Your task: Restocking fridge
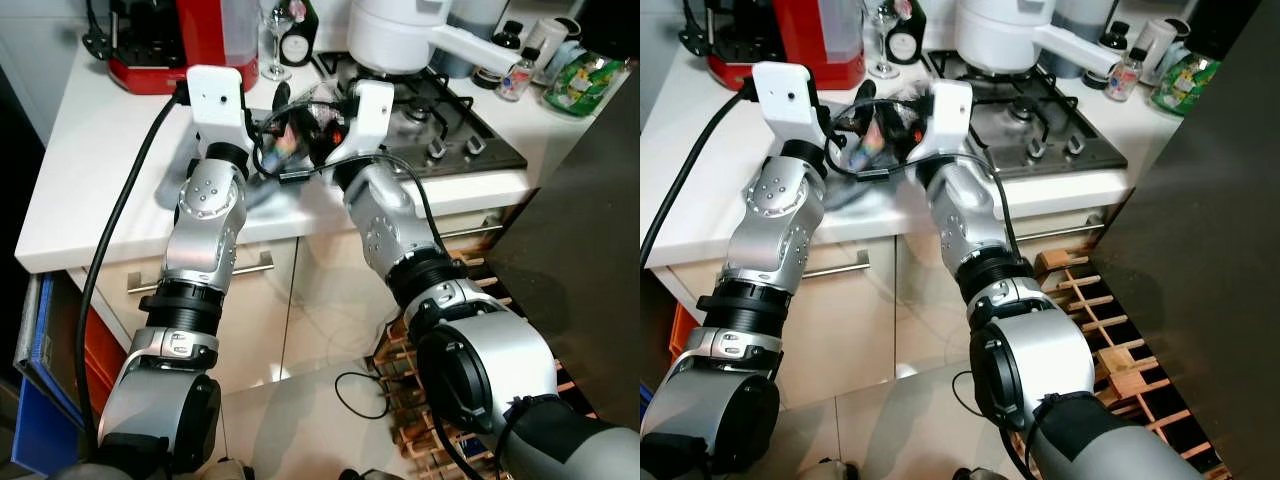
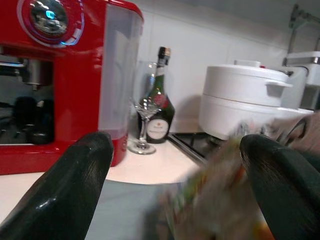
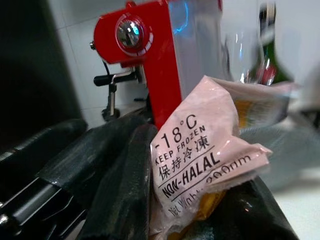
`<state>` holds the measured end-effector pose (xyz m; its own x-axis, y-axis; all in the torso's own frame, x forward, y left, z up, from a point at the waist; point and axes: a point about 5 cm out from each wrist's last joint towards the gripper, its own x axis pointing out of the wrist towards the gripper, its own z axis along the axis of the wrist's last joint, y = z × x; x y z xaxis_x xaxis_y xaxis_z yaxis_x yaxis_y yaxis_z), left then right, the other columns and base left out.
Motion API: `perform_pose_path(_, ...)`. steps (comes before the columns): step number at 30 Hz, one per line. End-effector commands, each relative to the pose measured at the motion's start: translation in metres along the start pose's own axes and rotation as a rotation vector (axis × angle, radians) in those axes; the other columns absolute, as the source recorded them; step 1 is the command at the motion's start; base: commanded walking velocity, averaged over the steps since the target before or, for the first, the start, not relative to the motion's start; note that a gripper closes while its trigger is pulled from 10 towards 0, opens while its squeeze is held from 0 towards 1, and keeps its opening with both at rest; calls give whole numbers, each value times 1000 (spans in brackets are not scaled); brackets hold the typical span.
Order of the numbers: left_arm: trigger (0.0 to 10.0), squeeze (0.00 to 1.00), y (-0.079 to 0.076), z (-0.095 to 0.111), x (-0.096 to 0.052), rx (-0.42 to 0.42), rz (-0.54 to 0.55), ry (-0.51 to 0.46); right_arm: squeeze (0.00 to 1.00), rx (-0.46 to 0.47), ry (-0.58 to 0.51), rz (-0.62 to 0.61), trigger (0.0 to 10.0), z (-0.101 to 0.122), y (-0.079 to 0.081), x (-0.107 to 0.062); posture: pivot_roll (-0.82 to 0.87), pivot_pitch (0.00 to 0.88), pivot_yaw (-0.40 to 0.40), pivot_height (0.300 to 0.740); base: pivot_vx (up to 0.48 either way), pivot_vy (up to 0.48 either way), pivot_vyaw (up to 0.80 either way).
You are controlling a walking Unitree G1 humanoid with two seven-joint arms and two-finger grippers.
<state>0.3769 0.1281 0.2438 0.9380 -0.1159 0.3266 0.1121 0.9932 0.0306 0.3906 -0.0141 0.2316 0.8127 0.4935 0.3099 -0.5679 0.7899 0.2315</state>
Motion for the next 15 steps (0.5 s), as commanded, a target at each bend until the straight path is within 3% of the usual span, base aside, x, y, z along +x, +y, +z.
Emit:
perform_pose_path(1,10000,0,-5,3,-3,24,-14,-12,0,-109,-140,13,0,29,6,7,26,0,-124,740,0,0,0)
perform_pose_path(4,10000,0,2,5,-18,4,27,-49,0,-379,-325,-67,0,56,-6,-8,26,0,-130,740,0,0,0)
perform_pose_path(5,10000,0,2,5,-18,4,27,-49,0,-379,-325,-67,0,56,-6,-8,26,0,-130,740,0,0,0)
perform_pose_path(7,10000,0,9,1,-29,-3,65,-42,0,-480,-381,-83,0,56,-10,-23,25,0,-131,740,0,0,0)
perform_pose_path(11,10000,0,16,-8,-39,12,99,-4,0,-522,-362,-73,0,43,-15,-36,22,0,-123,740,0,0,0)
perform_pose_path(15,10000,0,18,-14,-43,24,107,32,0,-472,-251,-112,0,20,-29,-43,28,0,-116,740,0,0,0)
